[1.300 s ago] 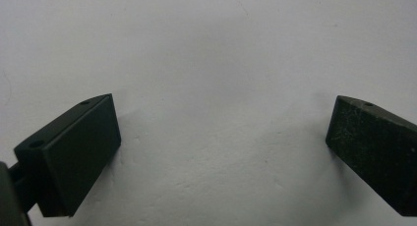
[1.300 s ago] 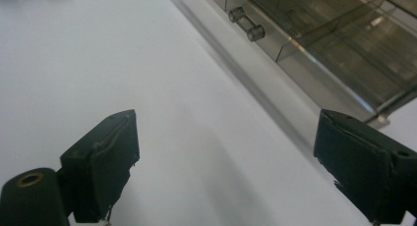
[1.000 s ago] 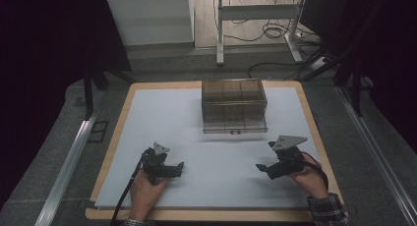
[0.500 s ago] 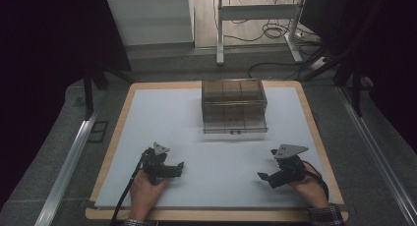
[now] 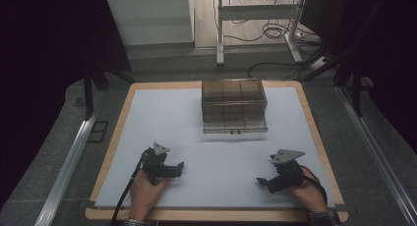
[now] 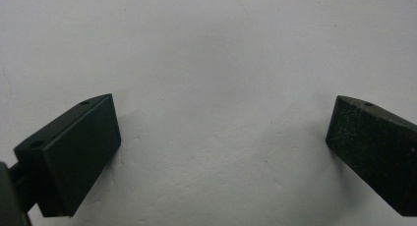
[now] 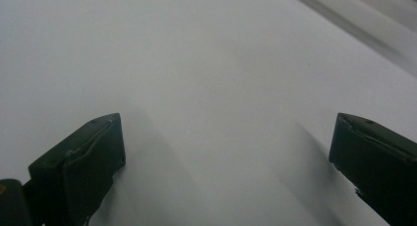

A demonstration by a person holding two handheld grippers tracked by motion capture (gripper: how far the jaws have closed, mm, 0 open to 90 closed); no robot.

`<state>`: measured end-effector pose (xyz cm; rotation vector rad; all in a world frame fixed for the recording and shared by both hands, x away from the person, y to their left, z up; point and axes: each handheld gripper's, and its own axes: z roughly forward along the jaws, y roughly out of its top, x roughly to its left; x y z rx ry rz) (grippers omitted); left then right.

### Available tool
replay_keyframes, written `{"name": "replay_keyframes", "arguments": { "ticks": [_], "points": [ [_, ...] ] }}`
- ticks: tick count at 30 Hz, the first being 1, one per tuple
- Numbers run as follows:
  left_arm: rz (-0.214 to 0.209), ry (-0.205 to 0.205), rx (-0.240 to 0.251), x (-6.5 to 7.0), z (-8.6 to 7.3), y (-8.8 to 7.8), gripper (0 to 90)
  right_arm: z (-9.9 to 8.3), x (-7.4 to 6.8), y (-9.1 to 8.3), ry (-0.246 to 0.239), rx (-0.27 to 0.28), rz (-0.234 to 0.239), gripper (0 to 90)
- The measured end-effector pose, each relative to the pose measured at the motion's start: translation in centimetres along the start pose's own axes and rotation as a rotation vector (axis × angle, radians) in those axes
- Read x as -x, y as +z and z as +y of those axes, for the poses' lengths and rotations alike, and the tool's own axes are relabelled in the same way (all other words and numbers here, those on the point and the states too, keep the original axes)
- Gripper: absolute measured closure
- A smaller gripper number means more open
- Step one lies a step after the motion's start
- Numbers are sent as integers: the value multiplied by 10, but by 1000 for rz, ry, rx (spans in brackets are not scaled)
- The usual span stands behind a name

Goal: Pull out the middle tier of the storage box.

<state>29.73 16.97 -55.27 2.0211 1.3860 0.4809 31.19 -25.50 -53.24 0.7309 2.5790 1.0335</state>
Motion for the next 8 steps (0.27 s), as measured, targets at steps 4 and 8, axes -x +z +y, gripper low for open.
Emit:
{"name": "replay_keyframes", "arguments": {
  "ticks": [4, 8],
  "points": [
    [0, 0, 0, 0, 0, 0, 0, 0, 1, 2, 5, -19, 13, 1],
    [0, -3, 3, 0, 0, 0, 0, 0, 1, 2, 4, -17, 13, 1]
  ]
}}
